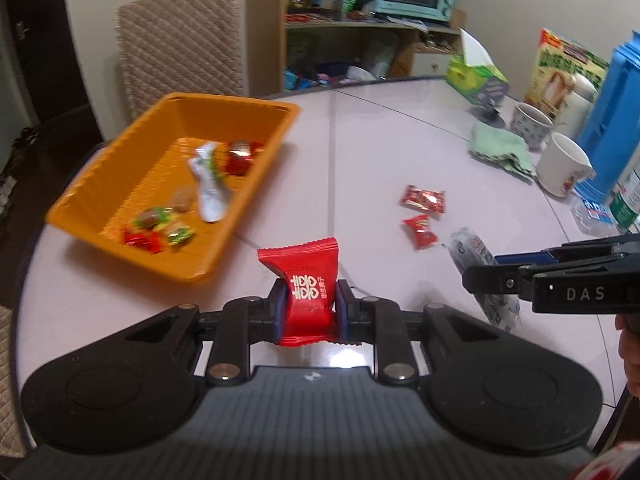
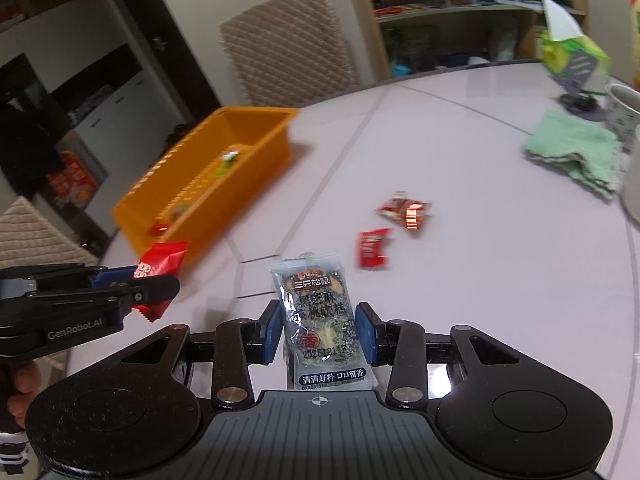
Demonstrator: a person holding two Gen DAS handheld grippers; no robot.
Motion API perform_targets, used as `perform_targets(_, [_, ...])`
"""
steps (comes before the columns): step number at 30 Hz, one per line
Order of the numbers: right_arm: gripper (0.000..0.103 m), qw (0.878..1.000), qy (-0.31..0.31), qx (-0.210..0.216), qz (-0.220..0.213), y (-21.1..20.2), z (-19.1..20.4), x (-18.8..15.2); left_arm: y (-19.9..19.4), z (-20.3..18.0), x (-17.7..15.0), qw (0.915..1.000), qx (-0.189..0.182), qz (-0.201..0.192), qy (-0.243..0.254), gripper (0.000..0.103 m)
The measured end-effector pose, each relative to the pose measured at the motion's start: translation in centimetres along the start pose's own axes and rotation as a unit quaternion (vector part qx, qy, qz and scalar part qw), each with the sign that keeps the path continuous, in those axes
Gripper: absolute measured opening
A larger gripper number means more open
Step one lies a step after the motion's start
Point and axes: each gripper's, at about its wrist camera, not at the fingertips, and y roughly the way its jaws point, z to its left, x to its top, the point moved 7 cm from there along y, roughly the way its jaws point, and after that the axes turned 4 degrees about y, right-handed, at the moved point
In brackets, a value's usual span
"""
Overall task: Organize snacks
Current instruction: 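Carry both snacks over the orange tray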
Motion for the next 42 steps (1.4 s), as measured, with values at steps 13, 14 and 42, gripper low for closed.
perform_targets(13, [0.04, 0.996, -0.032, 0.077, 0.014, 4.0, 10.3, 2.3, -3.9, 8.7, 0.0, 0.9963, 0.073, -0.027, -0.036, 0.022])
perform_targets(14, [0.04, 0.996, -0.034, 0.083, 0.014, 4.3, 11.1, 2.6, -4.0, 9.2, 0.1, 0.9959, 0.077, -0.029, -0.037, 0.022])
perform_targets(42, [0.04, 0.998, -0.004, 0.055, 0.004, 17.1, 16.8, 10.6, 3.3, 18.8, 6.8, 0.9944, 0.094, -0.047, -0.008, 0.022])
